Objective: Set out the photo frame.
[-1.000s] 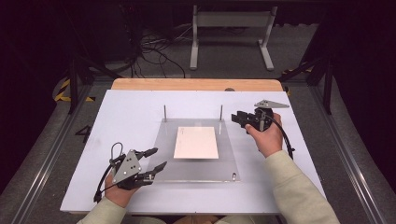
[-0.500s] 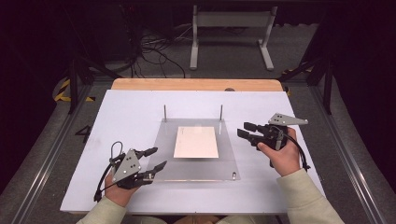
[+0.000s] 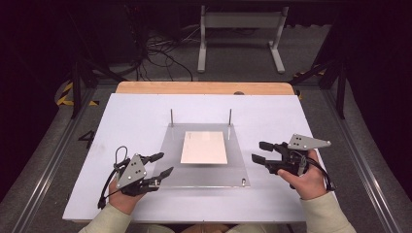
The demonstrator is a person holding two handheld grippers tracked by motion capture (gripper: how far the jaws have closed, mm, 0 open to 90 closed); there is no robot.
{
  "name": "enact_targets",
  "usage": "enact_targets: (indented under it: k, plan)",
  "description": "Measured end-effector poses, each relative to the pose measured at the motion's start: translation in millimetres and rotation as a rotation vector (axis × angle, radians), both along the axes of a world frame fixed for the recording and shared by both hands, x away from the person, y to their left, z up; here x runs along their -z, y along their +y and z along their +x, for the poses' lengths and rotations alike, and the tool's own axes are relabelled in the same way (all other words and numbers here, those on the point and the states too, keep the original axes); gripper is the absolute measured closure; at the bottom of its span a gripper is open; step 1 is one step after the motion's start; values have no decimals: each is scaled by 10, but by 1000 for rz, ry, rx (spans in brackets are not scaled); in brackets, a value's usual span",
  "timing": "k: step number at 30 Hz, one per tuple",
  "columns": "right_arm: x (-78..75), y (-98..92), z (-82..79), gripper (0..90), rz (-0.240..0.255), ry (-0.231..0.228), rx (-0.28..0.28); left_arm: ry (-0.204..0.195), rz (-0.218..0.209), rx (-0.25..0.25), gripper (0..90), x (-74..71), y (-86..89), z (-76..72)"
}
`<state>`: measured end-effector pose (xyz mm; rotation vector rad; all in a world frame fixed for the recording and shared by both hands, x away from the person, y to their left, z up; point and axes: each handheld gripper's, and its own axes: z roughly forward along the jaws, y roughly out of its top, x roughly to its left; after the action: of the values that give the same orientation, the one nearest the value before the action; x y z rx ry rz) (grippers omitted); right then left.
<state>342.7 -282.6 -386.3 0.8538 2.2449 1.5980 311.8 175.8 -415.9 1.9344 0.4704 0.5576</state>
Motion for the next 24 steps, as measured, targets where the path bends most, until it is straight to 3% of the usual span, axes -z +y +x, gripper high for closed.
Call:
enact_targets:
  k: [3, 10, 13, 24]
  plan:
    - [17, -9, -39, 380, -11, -7, -6, 1, 0, 0, 438, 0, 0, 0]
    - [150, 83, -109, 362, -113, -22, -65, 3, -1, 0, 436, -3, 0, -2]
    - [194, 121, -100, 342, -129, -31, -87, 4, -3, 1, 435, -3, 1, -1]
    - [194, 404, -170, 270, -151, -175, -166, 6, -5, 0, 434, -5, -2, -1]
